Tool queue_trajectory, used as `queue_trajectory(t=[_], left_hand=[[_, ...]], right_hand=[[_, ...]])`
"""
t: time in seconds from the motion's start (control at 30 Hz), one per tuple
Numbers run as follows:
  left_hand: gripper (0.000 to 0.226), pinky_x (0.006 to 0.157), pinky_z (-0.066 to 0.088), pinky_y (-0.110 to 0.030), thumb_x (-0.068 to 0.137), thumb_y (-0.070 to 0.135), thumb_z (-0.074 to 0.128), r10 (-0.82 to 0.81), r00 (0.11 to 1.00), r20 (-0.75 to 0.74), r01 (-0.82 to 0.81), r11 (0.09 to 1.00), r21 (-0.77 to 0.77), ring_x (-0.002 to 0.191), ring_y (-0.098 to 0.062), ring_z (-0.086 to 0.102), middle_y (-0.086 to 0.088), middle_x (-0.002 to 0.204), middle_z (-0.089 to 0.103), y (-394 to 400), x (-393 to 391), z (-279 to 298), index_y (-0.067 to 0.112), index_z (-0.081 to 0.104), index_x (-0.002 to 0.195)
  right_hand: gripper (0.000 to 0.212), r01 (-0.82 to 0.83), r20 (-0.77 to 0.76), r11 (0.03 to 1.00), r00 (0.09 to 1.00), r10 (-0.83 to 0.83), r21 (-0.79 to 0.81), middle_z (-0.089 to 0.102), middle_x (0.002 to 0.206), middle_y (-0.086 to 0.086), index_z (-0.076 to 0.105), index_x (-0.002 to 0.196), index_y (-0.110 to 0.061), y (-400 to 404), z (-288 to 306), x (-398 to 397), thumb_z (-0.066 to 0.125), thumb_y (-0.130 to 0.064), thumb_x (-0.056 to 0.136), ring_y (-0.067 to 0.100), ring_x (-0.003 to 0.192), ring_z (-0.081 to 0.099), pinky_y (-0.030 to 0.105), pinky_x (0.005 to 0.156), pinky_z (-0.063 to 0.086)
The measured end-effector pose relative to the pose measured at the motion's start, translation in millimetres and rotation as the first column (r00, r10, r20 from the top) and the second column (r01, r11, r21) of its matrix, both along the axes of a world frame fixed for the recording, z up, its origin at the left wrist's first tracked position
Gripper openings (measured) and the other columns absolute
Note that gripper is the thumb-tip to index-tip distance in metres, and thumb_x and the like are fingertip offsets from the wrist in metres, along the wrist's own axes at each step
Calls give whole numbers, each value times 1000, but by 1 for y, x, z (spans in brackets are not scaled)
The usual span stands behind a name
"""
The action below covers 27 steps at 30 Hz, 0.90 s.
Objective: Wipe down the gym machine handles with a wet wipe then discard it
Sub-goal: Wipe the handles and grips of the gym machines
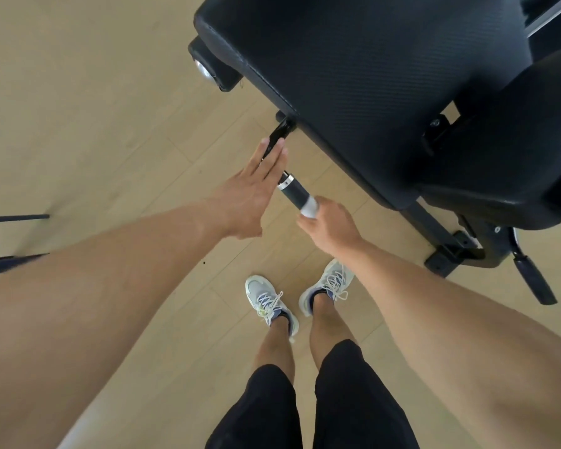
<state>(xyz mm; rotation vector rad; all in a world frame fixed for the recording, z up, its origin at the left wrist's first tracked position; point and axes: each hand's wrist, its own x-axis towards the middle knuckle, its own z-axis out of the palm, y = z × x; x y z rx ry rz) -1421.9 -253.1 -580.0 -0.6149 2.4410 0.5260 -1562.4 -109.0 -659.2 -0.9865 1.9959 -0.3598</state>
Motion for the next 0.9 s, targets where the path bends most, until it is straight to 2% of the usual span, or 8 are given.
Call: queue_trajectory(t=[0.1, 0.23, 0.3, 0.4, 0.5, 0.6, 0.73, 0.9], left_hand=[[130, 126, 5, -33, 80, 20, 76, 110, 992, -64, -107, 993, 58, 151, -20, -28, -2, 157, -41, 37, 31, 3, 13, -34, 149], [110, 123, 21, -36, 88, 21, 67, 443, 895, 55, -444, 868, 224, 155, -14, -9, 4, 167, -18, 93, 59, 31, 18, -18, 158], [93, 117, 26, -37, 90, 19, 65, 679, 727, 101, -667, 664, 337, 153, -20, 14, -1, 166, 13, 116, 57, 47, 20, 5, 160], [60, 106, 42, -35, 94, 21, 64, 910, 334, 245, -844, 173, 508, 129, -24, 51, -2, 142, 53, 136, 42, 75, 23, 40, 149], [36, 97, 47, -34, 96, 43, 55, 910, 268, 317, -824, 45, 565, 110, -17, 63, 10, 118, 70, 139, 29, 109, 29, 58, 130], [34, 90, 56, -35, 100, 45, 53, 912, 163, 377, -691, -167, 703, 94, -18, 75, 1, 100, 79, 130, 16, 150, 19, 71, 112], [32, 75, 59, -27, 100, 37, 58, 916, 237, 324, -562, -143, 815, 94, -22, 76, -8, 105, 78, 111, 9, 188, 12, 70, 116], [26, 78, 58, -26, 95, 33, 68, 900, 384, 205, -524, 30, 851, 96, -19, 75, -4, 107, 77, 88, 0, 210, 17, 68, 115]], right_hand=[[18, 13, 3, 981, 1000, -14, 196, 66, 80, 1, 59, 97, -16, 49, -5, -14, 64, -34, 94, 22, 70, 66, 27, 54, 46], [11, 151, 63, 898, 979, -194, 414, 68, 81, 1, 60, 101, -14, 81, 18, -17, 63, -23, 95, 15, 65, 65, 23, 52, 49], [11, 227, 153, 853, 931, -332, 471, 66, 72, -4, 63, 96, -15, 87, 52, -8, 63, -25, 96, 8, 59, 62, 20, 48, 44], [18, 346, 384, 818, 753, -534, 460, 75, 81, 0, 63, 104, -13, 90, 105, 14, 61, -30, 100, 13, 69, 71, 22, 61, 54], [42, 433, 481, 814, 658, -579, 386, 78, 100, 6, 64, 117, -16, 81, 156, 28, 66, -47, 88, 24, 93, 75, 50, 92, 58], [31, 507, 526, 802, 610, -593, 315, 76, 92, 5, 67, 102, -18, 68, 209, 30, 70, -47, 90, 22, 85, 74, 43, 83, 61], [51, 533, 605, 824, 598, -526, 191, 76, 109, 13, 74, 114, -12, 57, 255, 21, 80, -50, 81, 32, 102, 73, 58, 93, 56], [48, 597, 662, 787, 528, -532, 155, 74, 115, 14, 72, 119, -11, 44, 284, -1, 74, -44, 83, 34, 110, 70, 58, 101, 51]])
